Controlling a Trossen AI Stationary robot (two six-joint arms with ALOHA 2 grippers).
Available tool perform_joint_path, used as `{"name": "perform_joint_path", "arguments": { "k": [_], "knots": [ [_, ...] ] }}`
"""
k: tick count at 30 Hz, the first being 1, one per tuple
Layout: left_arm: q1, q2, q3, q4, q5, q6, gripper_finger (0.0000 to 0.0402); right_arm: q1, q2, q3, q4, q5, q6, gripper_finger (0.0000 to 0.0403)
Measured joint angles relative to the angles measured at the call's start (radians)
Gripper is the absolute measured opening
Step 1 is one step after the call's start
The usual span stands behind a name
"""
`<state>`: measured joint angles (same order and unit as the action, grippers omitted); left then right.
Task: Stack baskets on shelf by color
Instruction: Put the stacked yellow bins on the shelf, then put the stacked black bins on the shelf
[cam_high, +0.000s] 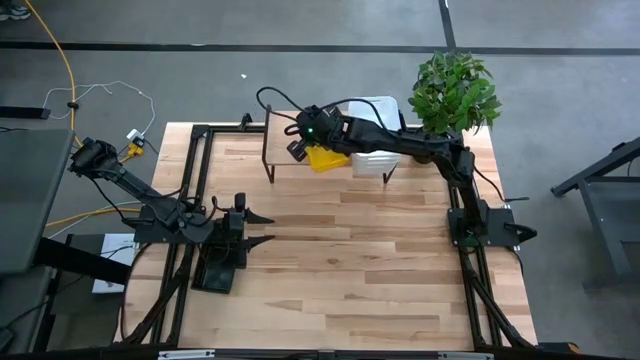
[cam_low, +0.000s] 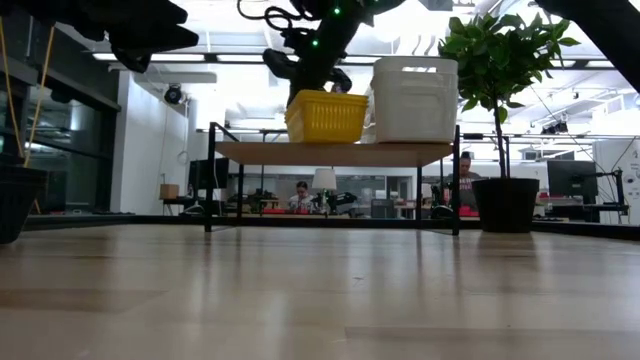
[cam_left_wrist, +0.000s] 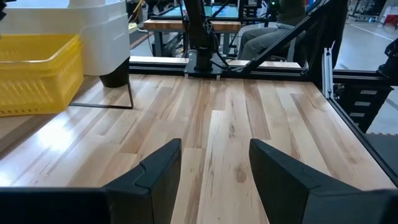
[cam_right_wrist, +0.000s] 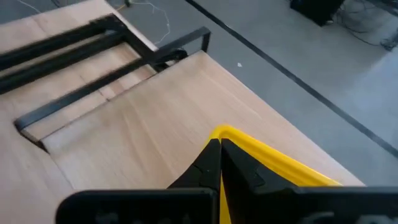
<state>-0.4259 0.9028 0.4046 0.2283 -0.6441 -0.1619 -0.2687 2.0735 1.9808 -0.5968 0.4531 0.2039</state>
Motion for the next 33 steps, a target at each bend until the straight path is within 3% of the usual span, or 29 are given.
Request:
{"name": "perform_joint_path", "arguments": {
  "k": [7,10,16,19,25,33],
  "knots": [
    [0.0,0.0,0.0,0.0,0.0,0.008,0.0176,0.013,-0.007,0.002,0.182,-0.212,-0.044,0.0],
    [0.0,0.0,0.0,0.0,0.0,0.008,0.0176,0.018,-0.008,0.002,0.134,-0.234,-0.025,0.0],
    [0.0,0.0,0.0,0.0,0.0,0.008,0.0176,0.013,-0.007,0.002,-0.046,-0.111,-0.029,0.0],
    [0.0,0.0,0.0,0.0,0.0,0.008,0.0176,0.013,-0.007,0.002,-0.071,-0.105,-0.036,0.0],
    [0.0,0.0,0.0,0.0,0.0,0.008,0.0176,0.014,-0.007,0.002,-0.071,-0.015,-0.047,0.0],
    [0.0,0.0,0.0,0.0,0.0,0.008,0.0176,0.014,-0.012,0.0,0.019,0.005,-0.048,0.0]
  ]
}}
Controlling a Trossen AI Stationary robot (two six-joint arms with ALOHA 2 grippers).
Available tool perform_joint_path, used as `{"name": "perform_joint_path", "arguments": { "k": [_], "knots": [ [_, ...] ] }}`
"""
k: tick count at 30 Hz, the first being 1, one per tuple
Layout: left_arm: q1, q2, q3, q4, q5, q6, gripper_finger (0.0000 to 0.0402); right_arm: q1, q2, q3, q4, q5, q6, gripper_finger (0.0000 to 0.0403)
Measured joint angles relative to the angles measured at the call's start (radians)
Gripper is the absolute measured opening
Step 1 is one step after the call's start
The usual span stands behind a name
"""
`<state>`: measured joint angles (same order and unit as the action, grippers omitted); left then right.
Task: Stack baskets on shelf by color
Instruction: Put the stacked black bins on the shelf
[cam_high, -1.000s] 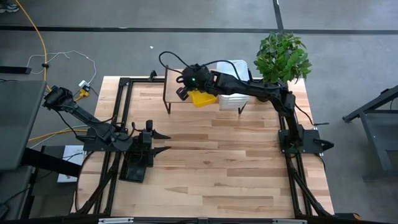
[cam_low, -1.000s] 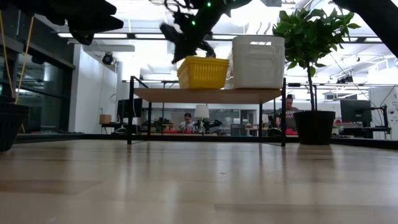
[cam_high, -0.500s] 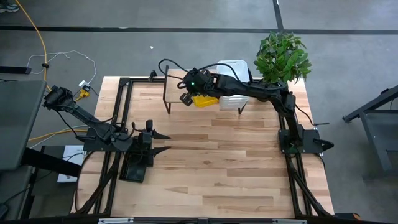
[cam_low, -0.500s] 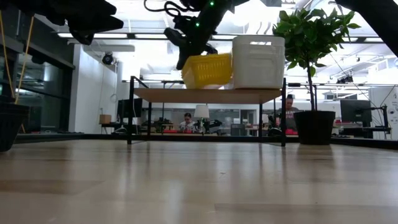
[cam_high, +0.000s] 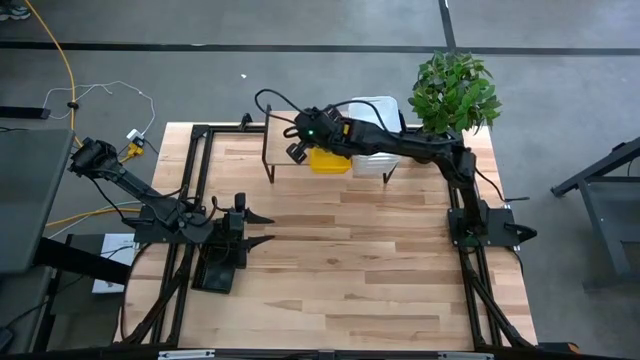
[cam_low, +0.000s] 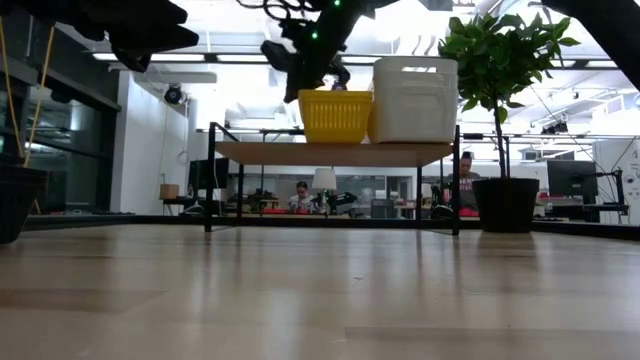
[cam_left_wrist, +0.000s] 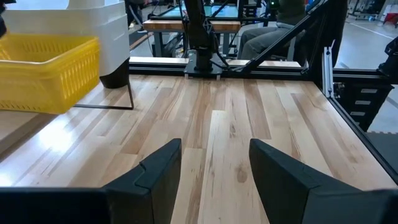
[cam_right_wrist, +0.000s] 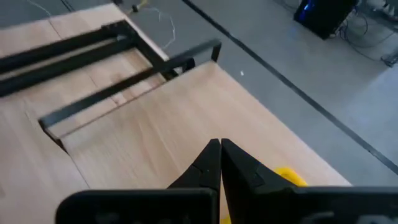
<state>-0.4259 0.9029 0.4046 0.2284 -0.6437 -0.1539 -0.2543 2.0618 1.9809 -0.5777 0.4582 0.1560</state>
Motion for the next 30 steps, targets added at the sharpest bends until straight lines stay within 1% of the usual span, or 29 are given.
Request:
{"name": "perform_joint_path", "arguments": {
  "k": [2,7,9,12,16,19,22,26,30],
  "knots": [
    [0.0,0.0,0.0,0.0,0.0,0.0,0.0176,0.002,-0.011,0.001,0.02,-0.006,-0.011,0.0],
    [0.0,0.0,0.0,-0.007,0.0,0.0,0.0176,0.04,-0.076,0.059,-0.042,-0.026,-0.1,0.0],
    [0.0,0.0,0.0,-0.013,0.0,0.0,0.0176,0.074,-0.117,0.064,-0.083,-0.036,-0.14,0.0],
    [0.0,0.0,0.0,-0.025,0.0,0.0,0.0176,0.141,-0.176,0.051,-0.193,-0.037,-0.166,0.0],
    [0.0,0.0,0.0,-0.026,0.0,-0.001,0.0176,0.252,-0.249,-0.026,-0.295,0.015,-0.17,0.0],
    [0.0,0.0,0.0,-0.026,0.004,-0.021,0.0176,0.335,-0.321,-0.168,-0.297,0.046,-0.143,0.0],
    [0.0,0.0,0.0,-0.026,0.012,-0.042,0.0176,0.402,-0.435,-0.382,-0.203,0.074,-0.096,0.0],
    [0.0,0.0,0.0,-0.023,0.015,-0.045,0.0176,0.492,-0.626,-0.716,0.02,0.117,-0.001,0.0],
    [0.0,0.0,0.0,-0.02,0.006,-0.045,0.0176,0.6,-0.782,-1.032,0.359,0.138,0.018,0.0]
  ]
}}
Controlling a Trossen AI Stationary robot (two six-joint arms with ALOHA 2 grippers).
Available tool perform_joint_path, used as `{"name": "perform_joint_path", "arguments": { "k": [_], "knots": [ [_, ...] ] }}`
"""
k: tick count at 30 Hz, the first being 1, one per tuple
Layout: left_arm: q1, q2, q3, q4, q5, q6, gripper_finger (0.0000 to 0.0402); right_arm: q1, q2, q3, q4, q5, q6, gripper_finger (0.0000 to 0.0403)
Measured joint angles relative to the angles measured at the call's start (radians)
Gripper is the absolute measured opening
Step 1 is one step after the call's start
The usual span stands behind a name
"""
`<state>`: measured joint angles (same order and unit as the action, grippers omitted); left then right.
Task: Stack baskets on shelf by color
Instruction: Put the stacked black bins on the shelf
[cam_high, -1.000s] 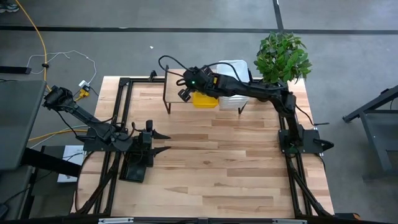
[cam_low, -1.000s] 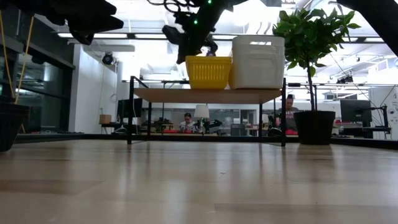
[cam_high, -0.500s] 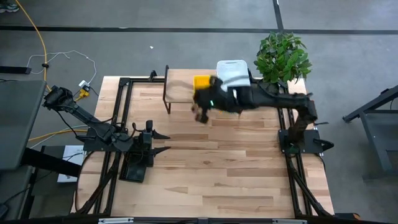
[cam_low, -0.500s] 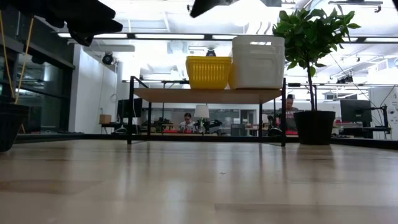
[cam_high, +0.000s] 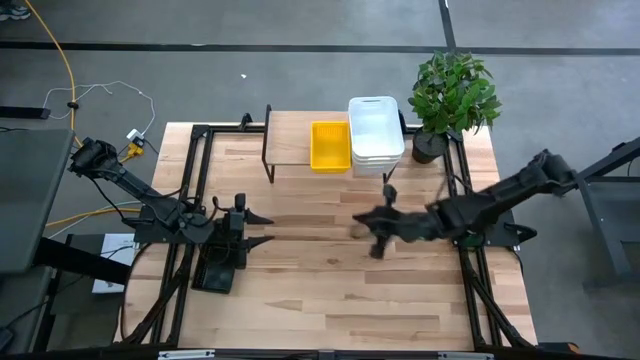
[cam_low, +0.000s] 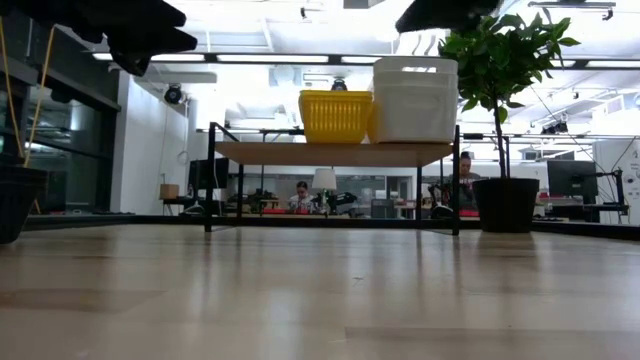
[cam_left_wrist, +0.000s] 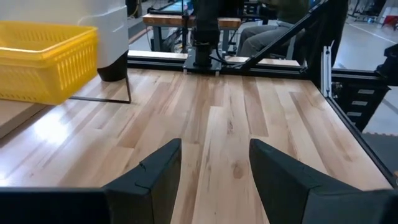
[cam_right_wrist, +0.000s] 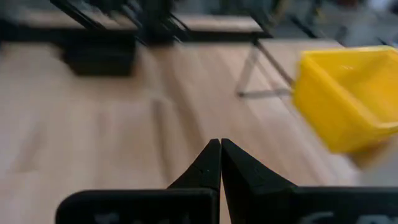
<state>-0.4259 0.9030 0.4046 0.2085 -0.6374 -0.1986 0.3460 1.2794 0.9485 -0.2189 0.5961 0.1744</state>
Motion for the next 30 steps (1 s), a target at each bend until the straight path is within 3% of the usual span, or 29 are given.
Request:
{"name": "perform_joint_path", "arguments": {
  "k": [7,10,13,18,24,30],
  "knots": [
    [0.0,0.0,0.0,0.068,0.003,0.008,0.0176,0.142,-0.068,-0.373,0.695,-0.002,-0.183,0.0],
    [0.0,0.0,0.001,0.127,0.005,-0.008,0.0176,0.155,-0.064,-0.453,0.881,-0.001,-0.243,0.0],
    [0.001,0.0,0.055,0.089,0.067,-0.016,0.0176,0.147,-0.063,-0.489,0.962,0.002,-0.26,0.0],
    [-0.018,0.034,0.264,-0.365,0.165,-0.228,0.0176,0.137,-0.063,-0.495,0.953,0.002,-0.228,0.0],
    [-0.096,0.161,0.515,-1.031,0.257,-0.721,0.0176,0.137,-0.063,-0.495,0.949,-0.002,-0.205,0.0],
    [-0.211,0.263,0.563,-1.353,0.389,-1.167,0.0176,0.137,-0.063,-0.495,0.947,-0.004,-0.174,0.0]
  ]
}}
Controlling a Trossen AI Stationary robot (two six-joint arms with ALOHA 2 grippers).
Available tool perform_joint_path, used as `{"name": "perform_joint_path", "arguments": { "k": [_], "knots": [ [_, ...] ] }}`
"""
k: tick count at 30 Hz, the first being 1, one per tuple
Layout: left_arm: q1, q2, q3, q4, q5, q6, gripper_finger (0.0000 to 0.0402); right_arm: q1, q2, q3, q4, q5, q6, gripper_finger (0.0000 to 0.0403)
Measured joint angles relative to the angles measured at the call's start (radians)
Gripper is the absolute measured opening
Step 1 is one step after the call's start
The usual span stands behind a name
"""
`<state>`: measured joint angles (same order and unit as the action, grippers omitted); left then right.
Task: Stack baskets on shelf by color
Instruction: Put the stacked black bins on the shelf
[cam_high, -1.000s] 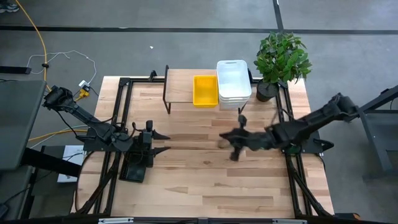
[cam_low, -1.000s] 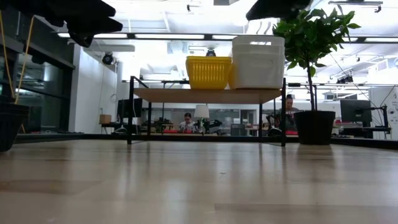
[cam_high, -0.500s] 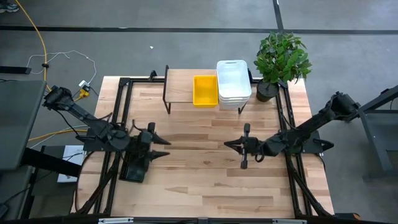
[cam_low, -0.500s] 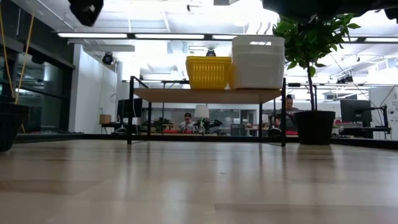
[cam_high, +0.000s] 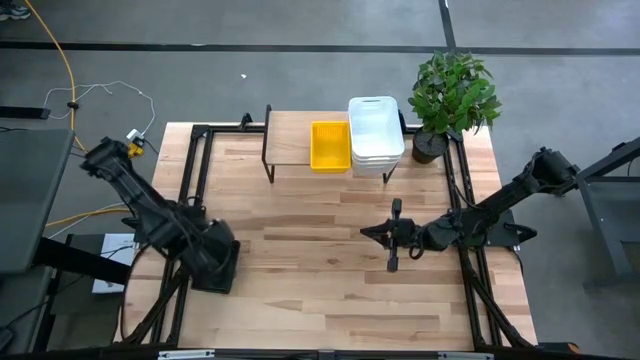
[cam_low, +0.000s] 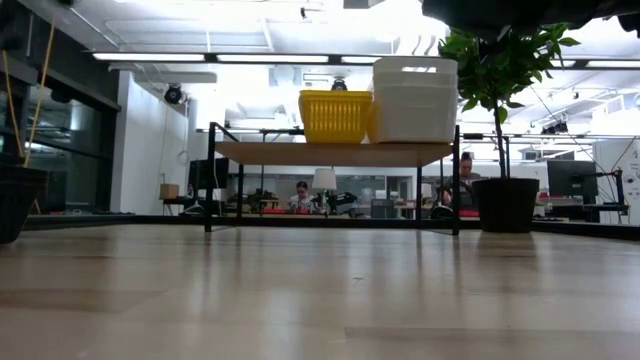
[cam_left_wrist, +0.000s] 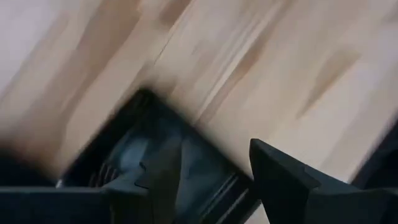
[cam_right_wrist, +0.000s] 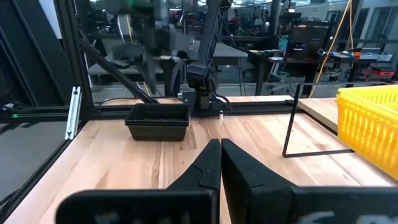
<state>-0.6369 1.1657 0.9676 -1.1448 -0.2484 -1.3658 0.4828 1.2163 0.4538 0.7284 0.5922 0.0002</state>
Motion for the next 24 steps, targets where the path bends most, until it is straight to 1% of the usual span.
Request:
{"name": "perform_joint_path", "arguments": {
  "k": [3,6,10,16,20,24],
  "knots": [
    [-0.056,0.043,-0.006,-0.108,0.06,-0.139,0.0176,0.0,0.0,0.0,-0.007,-0.001,0.0,0.0],
    [-0.11,0.083,-0.006,-0.196,0.072,-0.245,0.0176,0.0,0.0,0.001,-0.008,-0.001,0.0,0.0],
    [-0.163,0.13,-0.007,-0.239,0.093,-0.342,0.0176,0.0,0.0,0.001,-0.013,-0.001,0.018,0.0],
    [-0.237,0.192,-0.022,-0.22,0.141,-0.42,0.0176,0.0,0.0,0.001,-0.038,-0.001,0.035,0.0],
    [-0.267,0.197,-0.112,-0.14,0.184,-0.464,0.0176,0.0,0.0,0.001,-0.039,-0.001,0.048,0.0],
    [-0.269,0.191,-0.216,-0.04,0.256,-0.482,0.0176,0.0,0.0,0.001,-0.039,-0.001,0.049,0.0]
  ]
}}
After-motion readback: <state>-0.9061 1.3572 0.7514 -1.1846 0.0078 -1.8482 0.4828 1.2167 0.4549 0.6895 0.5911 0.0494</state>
